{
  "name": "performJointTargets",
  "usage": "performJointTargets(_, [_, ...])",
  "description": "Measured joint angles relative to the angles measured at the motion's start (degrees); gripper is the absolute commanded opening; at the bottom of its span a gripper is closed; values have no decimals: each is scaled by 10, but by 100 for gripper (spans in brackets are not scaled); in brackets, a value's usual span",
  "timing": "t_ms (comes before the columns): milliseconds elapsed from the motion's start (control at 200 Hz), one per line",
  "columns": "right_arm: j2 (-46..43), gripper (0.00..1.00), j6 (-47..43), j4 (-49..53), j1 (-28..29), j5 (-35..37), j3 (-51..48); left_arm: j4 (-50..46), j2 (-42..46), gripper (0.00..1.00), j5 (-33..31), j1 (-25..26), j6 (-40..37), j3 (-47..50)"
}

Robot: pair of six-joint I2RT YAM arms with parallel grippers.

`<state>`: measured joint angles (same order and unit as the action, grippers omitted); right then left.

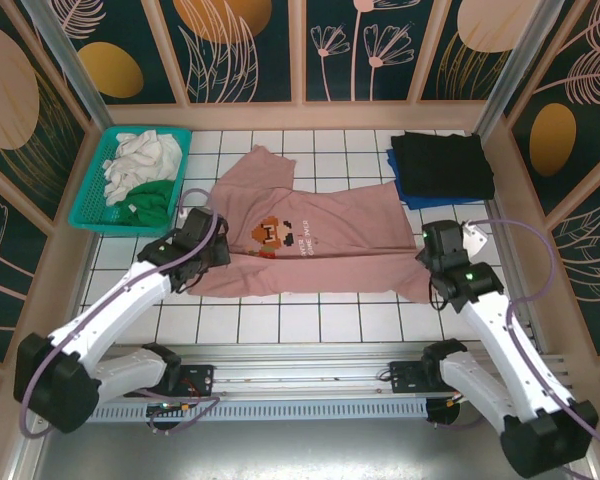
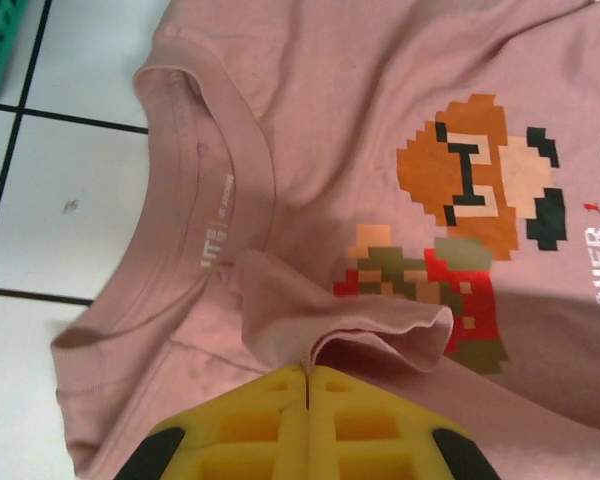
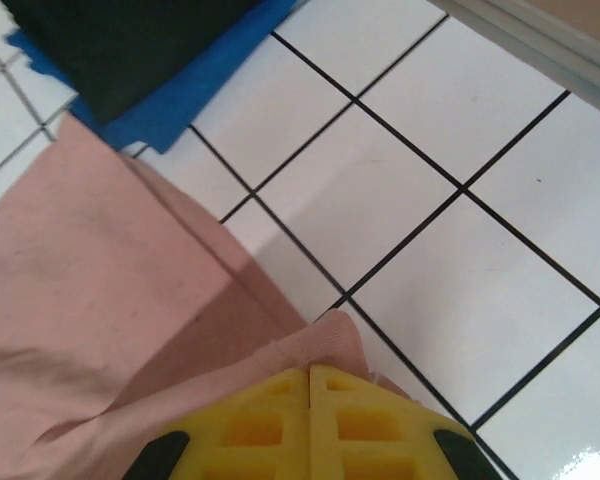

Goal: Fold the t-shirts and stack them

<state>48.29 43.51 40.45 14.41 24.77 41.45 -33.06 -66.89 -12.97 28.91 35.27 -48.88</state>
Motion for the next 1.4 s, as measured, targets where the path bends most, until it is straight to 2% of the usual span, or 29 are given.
performJointTargets(80, [29, 0, -29, -34, -43, -41, -11, 7, -36, 0, -4, 0, -7, -21])
performJointTargets(160, [51, 0, -51, -60, -61, -72, -16, 16, -69, 0, -10, 0, -14, -47])
performJointTargets(430, [78, 0, -102, -112, -66, -157, -15, 34, -118, 0, -23, 0, -37, -94])
performJointTargets(616, [190, 1, -117, -125, -73, -159, -12, 49, -214, 0, -38, 0, -52, -132])
performJointTargets(641, [205, 1, -119, -127, -73, -159, -12, 50, -230, 5, -42, 0, -53, -137])
performJointTargets(696, [229, 1, -122, -133, -75, -159, -12, 50, -261, 8, -48, 0, -54, -151])
performJointTargets(736, [247, 3, -127, -133, -77, -158, -7, 50, -283, 17, -54, 0, -54, -163])
performJointTargets(776, [263, 6, -131, -133, -79, -156, 1, 50, -302, 33, -61, -1, -55, -175])
performJointTargets(826, [279, 16, -132, -130, -81, -147, 15, 50, -318, 68, -70, -2, -49, -185])
performJointTargets(846, [283, 18, -132, -129, -81, -142, 21, 50, -321, 76, -74, -3, -48, -186])
performJointTargets(951, [276, 29, -130, -111, -75, -113, 50, 46, -307, 88, -90, -9, -35, -176])
performJointTargets(1001, [253, 40, -124, -105, -57, -102, 53, 45, -282, 89, -97, -12, -24, -157])
performJointTargets(1036, [230, 42, -115, -99, -36, -96, 53, 45, -257, 89, -98, -14, -17, -139])
performJointTargets(1146, [157, 43, -91, -111, 44, -111, 33, 63, -150, 78, -85, -17, 14, -54])
performJointTargets(1241, [130, 43, -63, -138, 92, -139, -20, 93, -70, 78, -52, -17, 38, 38])
performJointTargets(1341, [153, 42, -38, -156, 104, -167, -84, 108, -59, 78, -26, -17, 66, 114])
performJointTargets(1396, [176, 42, -30, -155, 100, -176, -106, 109, -75, 71, -20, -17, 76, 139])
